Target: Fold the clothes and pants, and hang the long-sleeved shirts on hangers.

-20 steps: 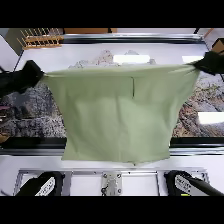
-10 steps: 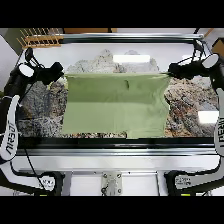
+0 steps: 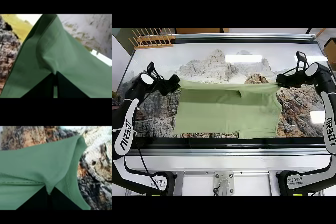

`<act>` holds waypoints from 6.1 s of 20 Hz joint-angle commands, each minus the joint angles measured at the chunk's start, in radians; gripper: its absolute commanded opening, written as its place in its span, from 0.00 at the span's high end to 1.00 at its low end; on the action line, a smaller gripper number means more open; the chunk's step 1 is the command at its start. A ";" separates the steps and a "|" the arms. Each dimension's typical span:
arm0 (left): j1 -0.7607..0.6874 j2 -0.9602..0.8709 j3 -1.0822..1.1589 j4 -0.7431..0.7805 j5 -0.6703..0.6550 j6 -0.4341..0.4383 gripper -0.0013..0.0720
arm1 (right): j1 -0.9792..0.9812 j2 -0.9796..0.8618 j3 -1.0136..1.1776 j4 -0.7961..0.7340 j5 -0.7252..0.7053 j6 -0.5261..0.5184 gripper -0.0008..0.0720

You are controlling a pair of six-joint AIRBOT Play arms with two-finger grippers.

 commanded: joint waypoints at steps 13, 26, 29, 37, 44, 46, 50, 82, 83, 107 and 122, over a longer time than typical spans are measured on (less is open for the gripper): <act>0.014 0.219 -0.223 0.014 0.036 0.009 0.30 | -0.034 0.103 -0.187 0.109 0.095 -0.016 0.37; 0.023 0.721 -0.784 -0.031 -0.087 0.000 0.30 | -0.335 0.592 -0.970 0.226 0.137 0.019 0.05; 0.023 0.760 -0.840 -0.034 -0.075 0.000 0.30 | -0.253 0.591 -1.053 0.295 0.011 0.019 0.18; 0.023 0.780 -0.866 -0.025 -0.069 -0.002 0.30 | -0.094 0.558 -1.061 0.309 -0.111 0.022 0.21; 0.023 0.780 -0.890 0.160 -0.018 -0.265 0.30 | -0.089 0.562 -1.061 0.309 -0.102 0.019 0.97; 0.023 0.780 -0.937 0.153 0.053 -0.358 0.30 | -0.089 0.562 -1.061 0.309 -0.097 0.019 0.97; 0.022 0.780 -1.007 0.096 0.101 -0.418 0.30 | -0.089 0.562 -1.061 0.309 -0.098 0.019 0.97; -0.029 0.884 -0.679 0.032 -0.383 -0.058 0.97 | -0.105 0.791 -0.792 -0.012 0.583 0.114 0.97; -0.029 0.839 -0.640 0.050 -0.383 -0.048 0.97 | -0.105 0.763 -0.756 -0.011 0.583 0.114 0.97; -0.079 -0.145 0.205 0.044 -0.410 0.026 0.92 | -0.043 0.095 -0.189 0.074 0.153 0.128 0.89; -0.289 0.092 0.148 0.050 -0.404 0.089 0.97 | -0.537 0.163 -0.445 0.331 0.247 -0.381 0.02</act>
